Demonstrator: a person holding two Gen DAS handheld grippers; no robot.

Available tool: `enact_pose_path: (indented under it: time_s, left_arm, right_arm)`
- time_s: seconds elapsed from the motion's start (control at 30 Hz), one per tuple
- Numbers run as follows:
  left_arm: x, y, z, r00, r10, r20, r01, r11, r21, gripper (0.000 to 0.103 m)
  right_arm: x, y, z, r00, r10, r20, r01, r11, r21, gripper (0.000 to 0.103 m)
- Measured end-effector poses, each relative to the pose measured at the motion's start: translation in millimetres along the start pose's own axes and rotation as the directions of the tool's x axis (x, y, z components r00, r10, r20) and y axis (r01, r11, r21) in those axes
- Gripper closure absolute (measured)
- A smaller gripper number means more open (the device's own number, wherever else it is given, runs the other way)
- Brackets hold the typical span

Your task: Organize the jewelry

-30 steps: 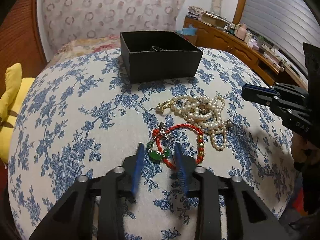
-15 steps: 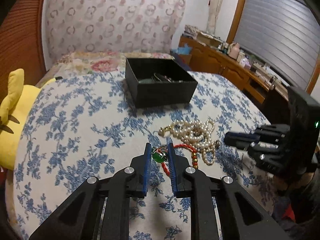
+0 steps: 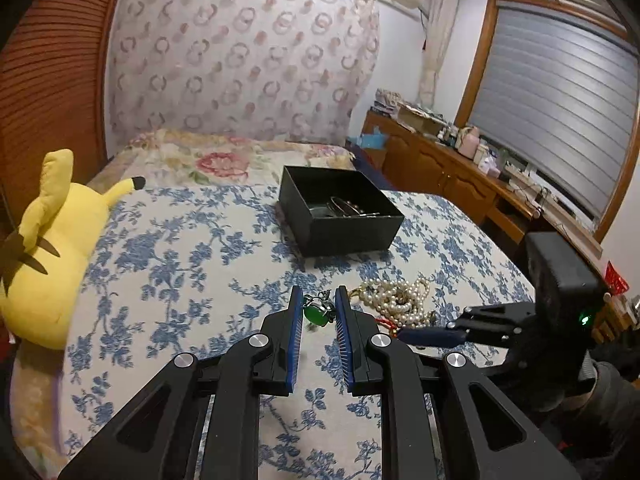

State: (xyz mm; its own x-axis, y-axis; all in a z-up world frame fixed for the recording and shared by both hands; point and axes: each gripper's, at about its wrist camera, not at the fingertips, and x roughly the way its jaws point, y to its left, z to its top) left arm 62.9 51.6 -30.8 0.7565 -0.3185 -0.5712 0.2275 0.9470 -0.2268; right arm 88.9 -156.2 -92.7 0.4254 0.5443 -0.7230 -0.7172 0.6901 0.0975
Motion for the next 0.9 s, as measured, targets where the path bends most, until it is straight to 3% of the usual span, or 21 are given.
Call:
enact_pose_path:
  time_s: [0.17,0.3,0.33,0.37,0.53,0.9]
  left_arm:
    - [-8.0,11.2,-4.6,1.000,0.007,0.007,-0.007,1.000,-0.018,0.088]
    - [-12.4,18.2,-5.4,1.000,0.016,0.009,-0.016,1.000,-0.025,0.088]
    - [-13.0,19.7,-5.4,1.000,0.019,0.010,-0.018,0.999,-0.027,0.088]
    - [-13.4,21.0,-5.2,1.000,0.020,0.011,-0.020,0.999,-0.029,0.088]
    - [-12.0,22.0,-0.8,1.000,0.025,0.011,-0.025,0.999,-0.023,0.088]
    - [4.0,11.8,35.9,1.000,0.015,0.027,-0.016,1.000,0.018,0.088]
  right_arm:
    - [15.1,12.1,4.9,0.999,0.006,-0.042,-0.008,0.999,-0.041,0.075]
    - [26.3,24.1,5.9,0.996,-0.038,-0.081,0.029,0.993,-0.113,0.075]
    - [26.5,27.7,6.2,0.995,-0.054,-0.081,0.042,0.990,-0.136,0.082]
    - [26.5,29.9,6.5,0.995,-0.052,-0.085,0.039,0.988,-0.146,0.097]
    - [25.4,32.4,8.1,0.994,-0.057,-0.088,0.041,0.984,-0.176,0.100]
    - [-20.2,-2.3,45.3,0.998,-0.042,0.042,0.047,0.991,-0.124,0.100]
